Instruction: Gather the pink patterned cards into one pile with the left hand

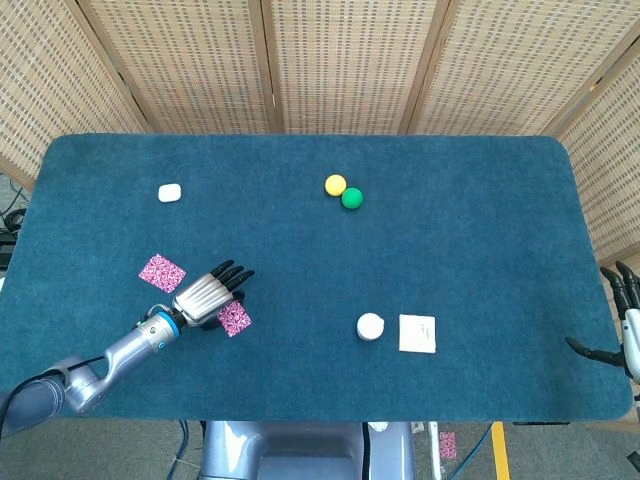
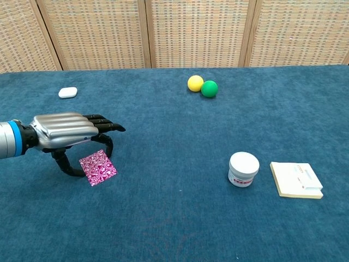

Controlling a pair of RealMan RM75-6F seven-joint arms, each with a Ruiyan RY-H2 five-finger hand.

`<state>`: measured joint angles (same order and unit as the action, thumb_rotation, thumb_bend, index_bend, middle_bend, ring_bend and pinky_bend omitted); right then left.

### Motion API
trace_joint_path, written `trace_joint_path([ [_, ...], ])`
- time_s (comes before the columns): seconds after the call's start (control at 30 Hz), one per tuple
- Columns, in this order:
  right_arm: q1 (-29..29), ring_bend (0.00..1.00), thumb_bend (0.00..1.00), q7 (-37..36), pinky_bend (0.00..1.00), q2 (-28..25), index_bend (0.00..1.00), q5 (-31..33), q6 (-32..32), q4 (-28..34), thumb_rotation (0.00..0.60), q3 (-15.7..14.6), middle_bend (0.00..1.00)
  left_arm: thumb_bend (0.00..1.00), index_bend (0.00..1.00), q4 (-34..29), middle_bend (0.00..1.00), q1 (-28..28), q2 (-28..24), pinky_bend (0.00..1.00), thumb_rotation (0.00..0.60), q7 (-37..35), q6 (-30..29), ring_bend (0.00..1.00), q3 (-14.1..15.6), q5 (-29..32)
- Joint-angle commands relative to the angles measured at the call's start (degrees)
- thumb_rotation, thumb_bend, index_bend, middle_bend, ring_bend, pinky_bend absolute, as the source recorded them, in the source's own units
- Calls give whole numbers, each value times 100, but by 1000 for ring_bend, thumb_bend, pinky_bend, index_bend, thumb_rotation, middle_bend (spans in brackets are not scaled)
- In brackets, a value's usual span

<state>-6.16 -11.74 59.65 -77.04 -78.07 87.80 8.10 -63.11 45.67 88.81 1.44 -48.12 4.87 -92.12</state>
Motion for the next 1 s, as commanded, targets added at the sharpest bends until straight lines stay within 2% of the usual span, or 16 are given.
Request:
trace_joint_path([
  [0.03,0,0,0,0,0,0,0,1,0,0,600,0,0,286,726,16,0,4,8,0,600,0,9,0,-19,25],
  [0.37,1,0,0,-17,0,-5,0,9,8,-5,600,3,0,288,726,-5,0,20,-8,0,600,46,28,0,-37,60],
  [0.73,0,0,0,7,0,-4,0,-18,-3,11,600,-8,0,287,725,-152,0,-47,-472,0,600,56,-59,0,-205,317],
  [1.0,-10,0,0,79,0,12,0,-27,6,31,600,-22,0,286,726,106,0,-238,-674,0,600,-182,28,0,-233,639],
])
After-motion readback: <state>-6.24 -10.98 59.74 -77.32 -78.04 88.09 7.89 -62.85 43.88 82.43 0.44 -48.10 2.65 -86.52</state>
